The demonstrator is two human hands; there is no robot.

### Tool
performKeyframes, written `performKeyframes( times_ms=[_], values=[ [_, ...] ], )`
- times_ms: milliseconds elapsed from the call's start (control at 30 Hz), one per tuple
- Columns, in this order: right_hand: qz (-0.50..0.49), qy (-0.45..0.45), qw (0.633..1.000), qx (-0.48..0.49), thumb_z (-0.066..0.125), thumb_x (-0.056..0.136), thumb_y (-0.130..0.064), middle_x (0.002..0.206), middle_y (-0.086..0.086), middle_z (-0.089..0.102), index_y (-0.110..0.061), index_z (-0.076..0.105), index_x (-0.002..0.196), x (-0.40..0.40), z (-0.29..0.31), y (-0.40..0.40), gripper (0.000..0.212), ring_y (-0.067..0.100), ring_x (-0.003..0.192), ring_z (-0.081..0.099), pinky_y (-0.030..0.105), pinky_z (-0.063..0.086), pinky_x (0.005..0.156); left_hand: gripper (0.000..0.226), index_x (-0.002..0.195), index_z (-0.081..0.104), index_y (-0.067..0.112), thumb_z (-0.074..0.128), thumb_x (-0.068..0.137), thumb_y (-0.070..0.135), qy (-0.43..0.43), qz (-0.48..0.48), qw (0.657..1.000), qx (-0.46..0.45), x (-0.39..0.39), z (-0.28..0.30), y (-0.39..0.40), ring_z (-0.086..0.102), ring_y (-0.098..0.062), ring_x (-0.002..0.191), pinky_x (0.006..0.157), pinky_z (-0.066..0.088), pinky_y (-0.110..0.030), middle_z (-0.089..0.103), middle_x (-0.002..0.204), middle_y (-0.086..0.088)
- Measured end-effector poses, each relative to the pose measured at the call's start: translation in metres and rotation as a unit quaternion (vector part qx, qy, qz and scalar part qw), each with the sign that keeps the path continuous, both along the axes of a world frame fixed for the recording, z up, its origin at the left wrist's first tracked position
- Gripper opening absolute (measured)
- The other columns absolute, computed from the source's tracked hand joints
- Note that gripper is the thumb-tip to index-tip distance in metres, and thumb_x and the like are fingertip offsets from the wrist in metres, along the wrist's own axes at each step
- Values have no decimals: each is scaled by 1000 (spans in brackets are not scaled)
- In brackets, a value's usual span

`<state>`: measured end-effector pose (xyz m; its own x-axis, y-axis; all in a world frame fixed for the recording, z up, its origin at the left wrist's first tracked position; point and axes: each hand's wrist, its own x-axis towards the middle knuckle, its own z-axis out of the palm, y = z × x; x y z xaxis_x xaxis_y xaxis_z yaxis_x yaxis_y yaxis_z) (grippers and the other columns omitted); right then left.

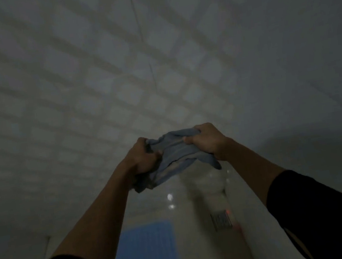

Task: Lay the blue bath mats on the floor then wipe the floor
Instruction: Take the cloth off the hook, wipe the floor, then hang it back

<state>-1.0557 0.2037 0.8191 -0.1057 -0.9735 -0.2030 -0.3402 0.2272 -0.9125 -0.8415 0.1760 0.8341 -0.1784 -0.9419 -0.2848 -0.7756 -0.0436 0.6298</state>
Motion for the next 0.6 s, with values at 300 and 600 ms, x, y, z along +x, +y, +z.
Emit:
performKeyframes(
  times_ms=[300,600],
  values=[
    [67,148,979,126,58,97,-26,91,1,53,-11,61,98,21,-174,80,15,20,90,58,25,34,62,56,95,67,-10,81,80,42,-21,110,966,234,23,-183,89,67,-30,87,70,52,-41,69,97,-20],
    [4,106,974,202,56,94,-16,100,0,60,-7,63,114,61,-283,104,23,19,94,58,23,36,73,21,100,56,15,70,91,29,103,184,946,246,54,-286,114,69,-33,84,77,61,-50,66,99,-12]
  ],
)
